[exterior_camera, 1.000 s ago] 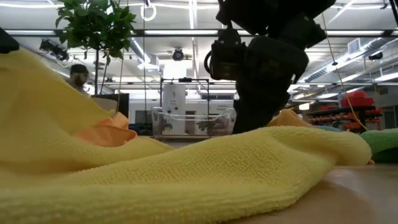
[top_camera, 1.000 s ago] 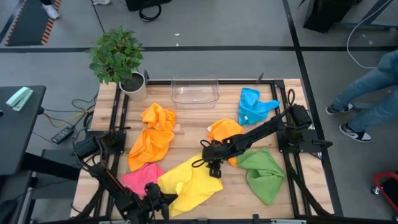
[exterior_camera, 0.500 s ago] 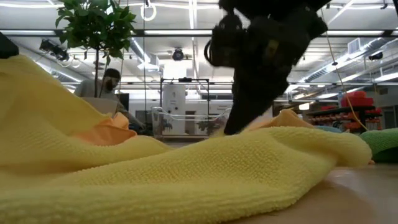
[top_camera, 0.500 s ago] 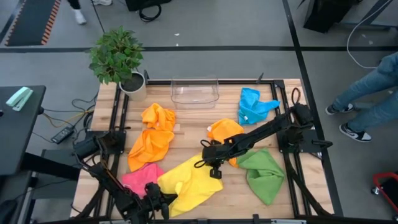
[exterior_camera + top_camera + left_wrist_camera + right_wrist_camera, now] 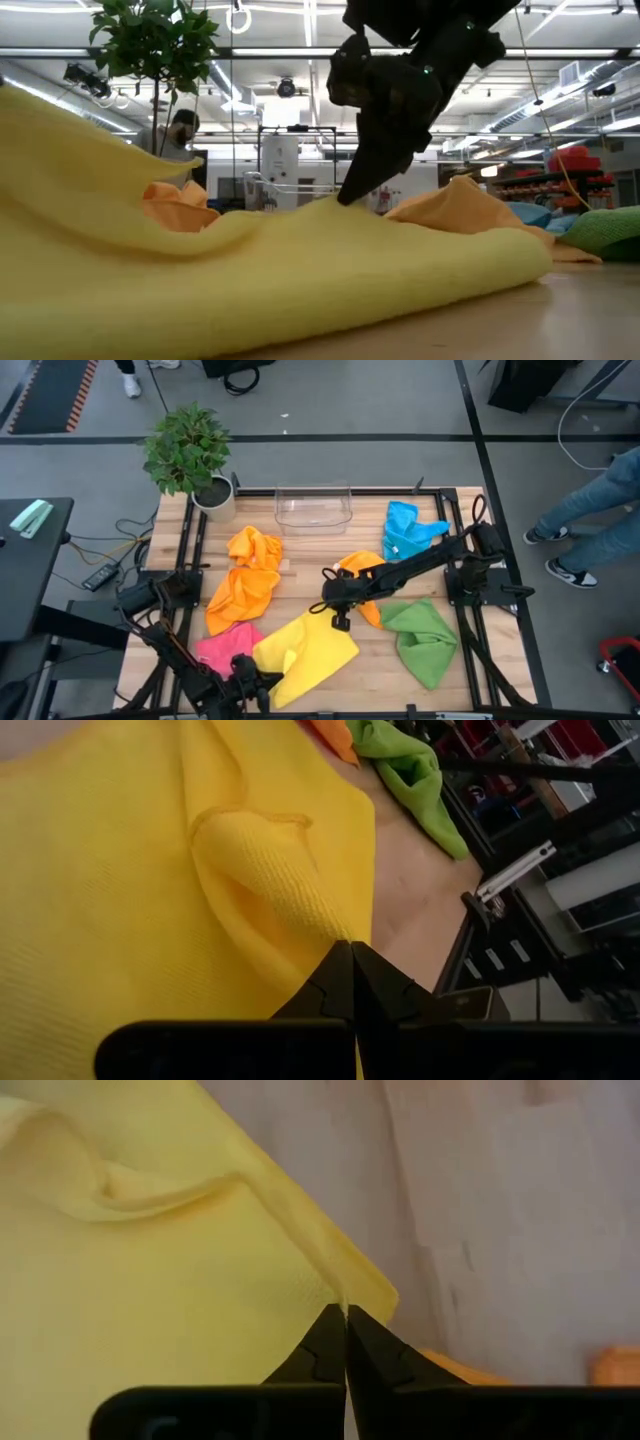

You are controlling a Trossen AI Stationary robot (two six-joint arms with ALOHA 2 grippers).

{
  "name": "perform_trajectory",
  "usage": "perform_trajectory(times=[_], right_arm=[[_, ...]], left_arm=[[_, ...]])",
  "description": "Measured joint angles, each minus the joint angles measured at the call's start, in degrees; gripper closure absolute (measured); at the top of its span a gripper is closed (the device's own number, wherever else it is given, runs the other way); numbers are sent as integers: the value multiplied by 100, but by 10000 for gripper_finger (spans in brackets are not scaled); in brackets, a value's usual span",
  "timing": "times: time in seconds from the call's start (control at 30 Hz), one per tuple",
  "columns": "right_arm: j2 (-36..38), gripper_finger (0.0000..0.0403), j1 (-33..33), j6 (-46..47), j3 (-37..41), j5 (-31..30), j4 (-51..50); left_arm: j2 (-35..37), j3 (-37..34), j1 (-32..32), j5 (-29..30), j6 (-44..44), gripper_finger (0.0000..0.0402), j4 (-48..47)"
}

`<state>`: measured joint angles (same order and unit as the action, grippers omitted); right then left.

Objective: Fold microfiber towels
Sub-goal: Fold the yellow microfiber cloth

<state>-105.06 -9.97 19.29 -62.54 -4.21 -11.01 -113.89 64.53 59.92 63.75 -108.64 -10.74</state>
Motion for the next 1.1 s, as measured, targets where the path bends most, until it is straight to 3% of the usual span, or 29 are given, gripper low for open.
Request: perform_trajectory(times=[0.17, 0.4, 0.57, 0.67, 0.83, 0.97, 1.1], right_arm=[[0, 369, 101, 23, 0, -3, 19], [3, 268, 207, 43, 0, 299, 43], [497, 215, 59, 256, -81, 711, -115], [705, 210, -488, 500, -26, 490, -291], [465, 226, -1433, 967, 247, -543, -44], [225, 243, -1686, 1178, 486, -1043, 491], [162, 256, -1656, 1342, 728, -1110, 724]], left_arm=[[0, -2, 0, 0, 26, 400, -15], [2, -2, -3, 0, 29, 400, -27], [4, -2, -77, 0, 42, 400, -37], [4, -2, -107, 0, 96, 399, -35], [7, -2, -131, 0, 181, 382, -29], [9, -4, -125, 0, 443, 376, 28], [9, -4, -60, 2, 1145, 358, 337]])
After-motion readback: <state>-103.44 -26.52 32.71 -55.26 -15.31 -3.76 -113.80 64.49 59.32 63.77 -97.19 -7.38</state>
